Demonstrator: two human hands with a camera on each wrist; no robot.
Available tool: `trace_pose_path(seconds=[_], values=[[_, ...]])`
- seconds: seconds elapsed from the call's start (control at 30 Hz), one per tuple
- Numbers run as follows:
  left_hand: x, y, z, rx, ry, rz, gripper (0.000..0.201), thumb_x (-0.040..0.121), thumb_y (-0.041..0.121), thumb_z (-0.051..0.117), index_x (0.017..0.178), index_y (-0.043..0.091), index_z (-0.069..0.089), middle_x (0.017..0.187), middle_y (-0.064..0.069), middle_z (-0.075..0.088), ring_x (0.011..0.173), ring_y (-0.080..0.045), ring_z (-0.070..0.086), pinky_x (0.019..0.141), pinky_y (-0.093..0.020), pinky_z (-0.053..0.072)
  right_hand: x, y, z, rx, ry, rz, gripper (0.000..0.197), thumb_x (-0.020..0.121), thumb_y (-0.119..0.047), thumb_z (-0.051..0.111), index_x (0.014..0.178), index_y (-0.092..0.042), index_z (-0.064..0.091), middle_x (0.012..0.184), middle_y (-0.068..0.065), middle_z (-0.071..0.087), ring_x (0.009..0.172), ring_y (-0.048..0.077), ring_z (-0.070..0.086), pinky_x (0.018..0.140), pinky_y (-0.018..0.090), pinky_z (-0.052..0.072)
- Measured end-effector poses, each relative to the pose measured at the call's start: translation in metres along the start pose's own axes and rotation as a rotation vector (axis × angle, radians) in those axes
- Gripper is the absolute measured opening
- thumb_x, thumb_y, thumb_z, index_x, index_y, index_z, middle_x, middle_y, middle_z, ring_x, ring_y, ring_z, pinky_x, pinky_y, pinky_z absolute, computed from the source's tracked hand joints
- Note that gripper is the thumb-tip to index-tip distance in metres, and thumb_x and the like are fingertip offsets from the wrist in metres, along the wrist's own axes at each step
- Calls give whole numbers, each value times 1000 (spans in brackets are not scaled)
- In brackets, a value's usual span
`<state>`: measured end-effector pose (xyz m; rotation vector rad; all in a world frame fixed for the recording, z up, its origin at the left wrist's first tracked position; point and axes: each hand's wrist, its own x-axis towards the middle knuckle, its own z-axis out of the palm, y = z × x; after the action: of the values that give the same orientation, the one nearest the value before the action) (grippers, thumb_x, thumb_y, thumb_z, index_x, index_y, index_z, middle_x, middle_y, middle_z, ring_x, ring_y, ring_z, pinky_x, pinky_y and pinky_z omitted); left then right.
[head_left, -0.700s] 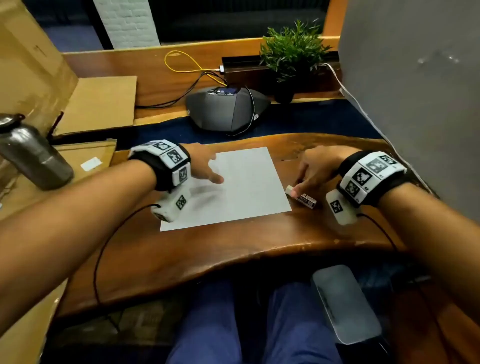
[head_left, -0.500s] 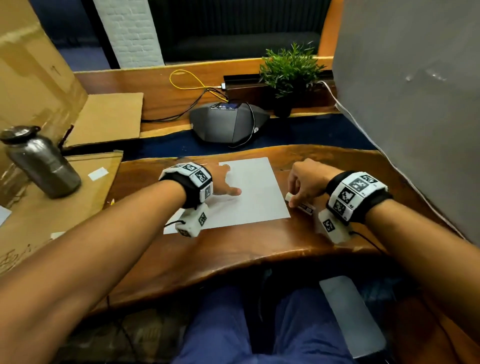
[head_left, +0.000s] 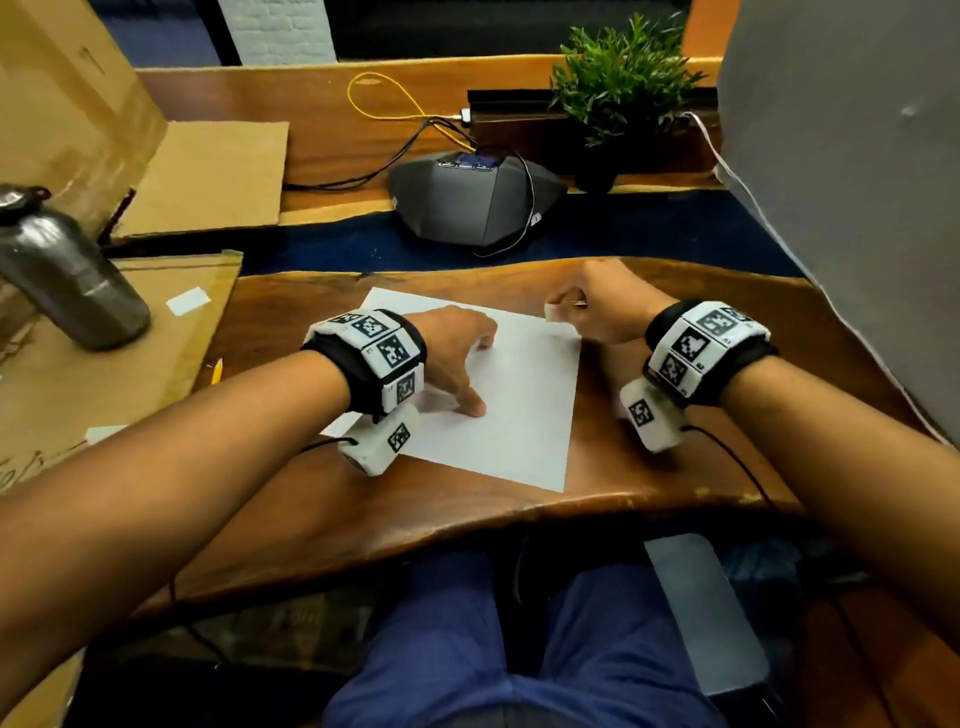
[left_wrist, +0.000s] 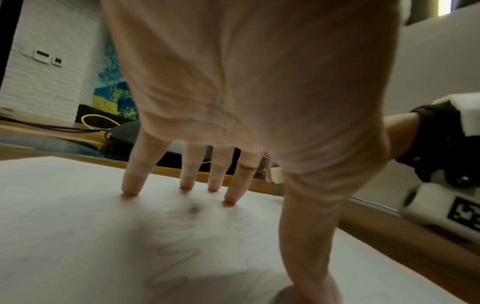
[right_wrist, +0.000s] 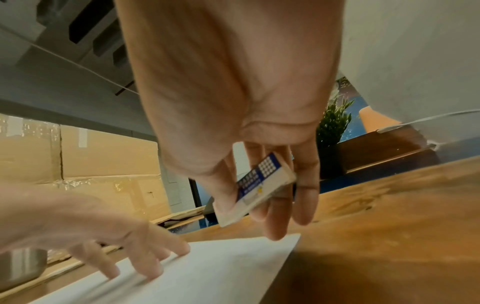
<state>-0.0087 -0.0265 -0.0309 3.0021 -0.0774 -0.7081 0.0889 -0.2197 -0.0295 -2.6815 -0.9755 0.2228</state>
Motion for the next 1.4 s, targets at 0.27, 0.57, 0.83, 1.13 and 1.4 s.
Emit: trace_pose_path(seconds=[0.27, 0.57, 0.83, 1.13, 1.4], values=[[2, 1, 5, 3, -48, 5, 122, 52, 63, 88, 152, 39, 21, 154, 5, 21, 140, -26, 27, 109, -55, 36, 0, -7, 17, -19, -7, -24, 20, 89, -25, 74, 105, -13, 78, 101, 3, 74, 89, 19, 67, 80, 39, 60], [11, 7, 0, 34, -131, -124, 144, 43, 66, 88, 154, 47, -2, 164, 1, -6, 151, -32, 7, 116, -57, 25, 9, -15, 23, 5, 65, 26, 12, 89, -21, 74, 94, -12, 78, 92, 3, 73, 88, 20, 66, 78, 35, 59], [11, 7, 0, 55, -152, -125, 144, 48, 65, 87, 153, 47, -9, 165, -1, -15, 152, -31, -3, 118, -60, 18, 23, -17, 15, -31, 12, 50, 14, 85, -23, 77, 82, -8, 76, 83, 8, 72, 78, 23, 66, 70, 39, 60], [12, 8, 1, 49, -162, -134, 144, 48, 66, 87, 152, 48, -10, 164, 0, -19, 152, -31, -5, 117, -61, 18, 29, -19, 16, 0, 16, 36, 16, 83, -22, 79, 77, -8, 77, 75, 6, 73, 73, 20, 67, 61, 32, 58], [12, 8, 2, 44, -158, -130, 144, 47, 66, 87, 152, 48, -9, 164, -3, -19, 152, -33, -6, 117, -62, 18, 31, -17, 18, 45, -10, 14, 18, 84, -28, 79, 80, -11, 77, 76, 3, 73, 70, 14, 66, 54, 21, 48]])
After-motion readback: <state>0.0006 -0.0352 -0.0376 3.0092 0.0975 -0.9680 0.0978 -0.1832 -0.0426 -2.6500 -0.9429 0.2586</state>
